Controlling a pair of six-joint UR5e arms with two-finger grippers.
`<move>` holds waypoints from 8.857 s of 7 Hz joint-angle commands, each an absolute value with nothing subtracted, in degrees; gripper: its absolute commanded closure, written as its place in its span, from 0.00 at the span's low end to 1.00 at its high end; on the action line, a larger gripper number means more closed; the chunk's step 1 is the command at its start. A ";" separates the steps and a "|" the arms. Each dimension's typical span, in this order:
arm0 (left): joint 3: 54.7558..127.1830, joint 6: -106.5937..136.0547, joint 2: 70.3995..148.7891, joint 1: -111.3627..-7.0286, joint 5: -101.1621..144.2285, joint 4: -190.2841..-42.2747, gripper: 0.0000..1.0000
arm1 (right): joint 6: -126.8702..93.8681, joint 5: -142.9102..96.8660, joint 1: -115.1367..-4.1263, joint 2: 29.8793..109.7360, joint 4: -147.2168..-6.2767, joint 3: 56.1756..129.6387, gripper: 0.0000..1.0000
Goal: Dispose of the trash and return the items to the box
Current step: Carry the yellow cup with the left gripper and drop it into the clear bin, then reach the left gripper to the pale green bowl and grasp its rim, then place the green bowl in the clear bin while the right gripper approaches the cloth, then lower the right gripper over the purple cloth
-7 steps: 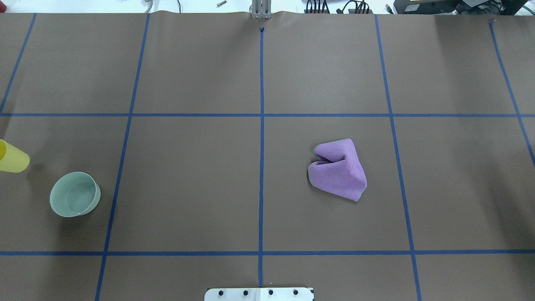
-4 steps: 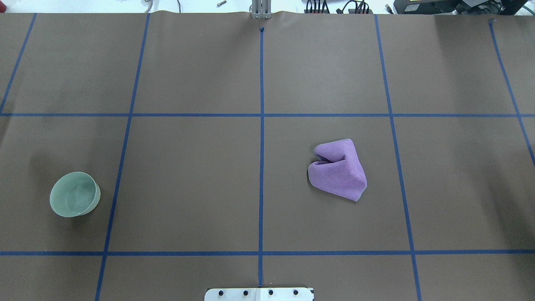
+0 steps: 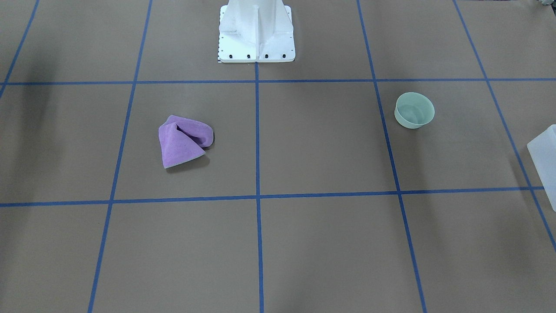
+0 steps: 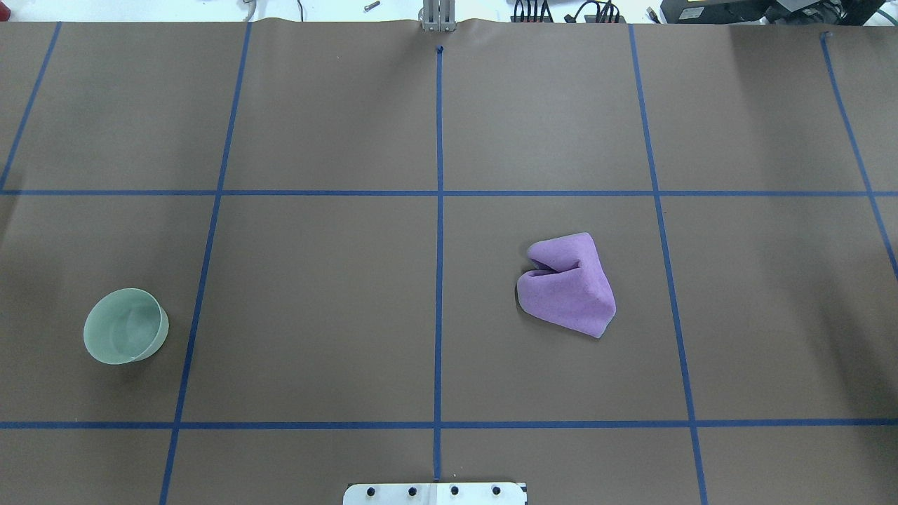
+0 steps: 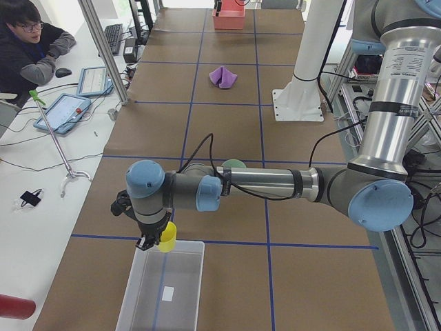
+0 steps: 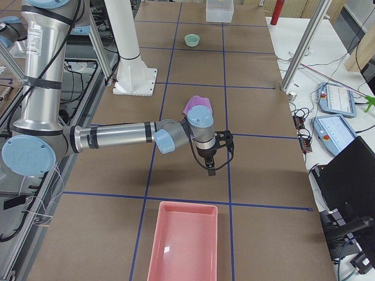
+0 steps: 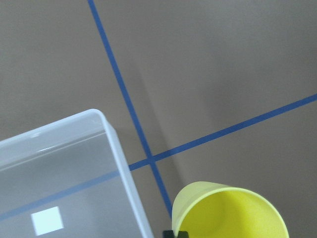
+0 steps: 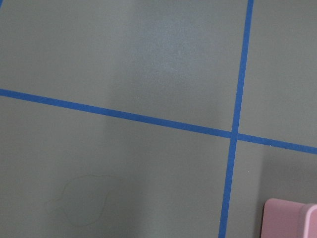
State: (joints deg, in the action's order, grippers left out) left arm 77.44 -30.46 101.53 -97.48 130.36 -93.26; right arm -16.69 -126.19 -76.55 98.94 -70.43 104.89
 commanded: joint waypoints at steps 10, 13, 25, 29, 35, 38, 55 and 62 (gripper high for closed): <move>35.95 -46.23 109.07 -100.55 132.36 -115.75 1.00 | -16.61 -124.37 -75.85 98.35 -70.31 104.68 0.00; 35.51 -45.88 110.21 -100.20 132.36 -115.75 0.50 | -16.70 -124.19 -75.76 98.35 -70.31 104.68 0.00; 100.89 24.17 85.27 -71.68 140.81 -118.96 0.02 | -17.23 -124.37 -75.67 98.44 -70.40 104.68 0.00; 100.46 39.52 84.29 -52.16 129.04 -130.67 0.02 | -17.23 -124.28 -75.67 98.44 -70.40 104.68 0.00; 99.14 40.43 83.67 -46.40 123.92 -134.55 1.00 | -17.23 -124.28 -75.67 98.44 -70.49 104.59 0.00; 99.67 39.73 84.02 -59.78 134.17 -134.83 1.00 | -17.31 -124.54 -75.59 98.35 -70.40 104.76 0.00; 31.72 -18.19 111.71 -91.23 134.74 -135.09 0.25 | -46.14 -118.57 -56.52 88.42 -63.72 107.14 0.00; 58.96 -17.75 110.75 -99.14 145.37 -107.93 0.01 | -66.26 -102.97 -37.66 87.62 -69.04 115.38 0.00</move>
State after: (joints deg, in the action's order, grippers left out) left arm 55.67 -17.82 111.72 -99.01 145.24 -110.34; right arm -63.65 -108.19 -42.72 87.47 -65.53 113.31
